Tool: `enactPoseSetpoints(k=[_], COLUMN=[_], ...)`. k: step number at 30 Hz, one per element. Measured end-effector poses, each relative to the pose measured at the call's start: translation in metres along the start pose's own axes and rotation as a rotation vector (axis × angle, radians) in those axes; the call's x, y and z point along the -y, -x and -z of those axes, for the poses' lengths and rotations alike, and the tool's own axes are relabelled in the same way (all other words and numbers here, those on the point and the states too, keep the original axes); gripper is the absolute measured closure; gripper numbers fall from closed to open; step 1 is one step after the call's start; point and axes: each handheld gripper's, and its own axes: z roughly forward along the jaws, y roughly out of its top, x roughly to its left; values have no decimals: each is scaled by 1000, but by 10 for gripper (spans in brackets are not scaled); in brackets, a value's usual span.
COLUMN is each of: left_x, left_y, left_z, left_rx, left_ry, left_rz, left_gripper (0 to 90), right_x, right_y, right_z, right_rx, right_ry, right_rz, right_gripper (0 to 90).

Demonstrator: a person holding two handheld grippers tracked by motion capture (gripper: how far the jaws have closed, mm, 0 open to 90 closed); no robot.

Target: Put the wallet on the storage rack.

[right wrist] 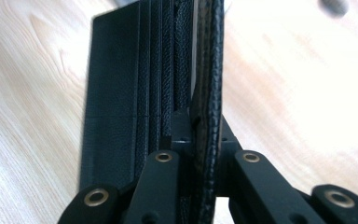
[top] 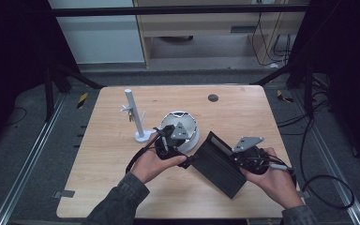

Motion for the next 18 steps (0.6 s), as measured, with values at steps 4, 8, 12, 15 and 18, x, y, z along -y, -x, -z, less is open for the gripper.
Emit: enactPoseSetpoints(k=[4,8,12,15,18], left_x=[1,1,-1,-1,-2], left_y=[-4,-11,-16,-17,-16], left_z=[7,10,12,12,11], left_rx=[3,14,15,26,23], left_ry=[21,19,34,46,50], left_rz=[21,32,44,50,42], left_gripper=[130,124,123,123,123], right_x=[-1,-3,-5,-6,-8], right_y=[4,8,12,14,15], right_z=[15,25,30,31,32], right_rx=[8,22,26,28,31], right_ry=[79,145,205,228,235], right_rz=[7,18,8,7,8], right_gripper=[844,844,844,844,844])
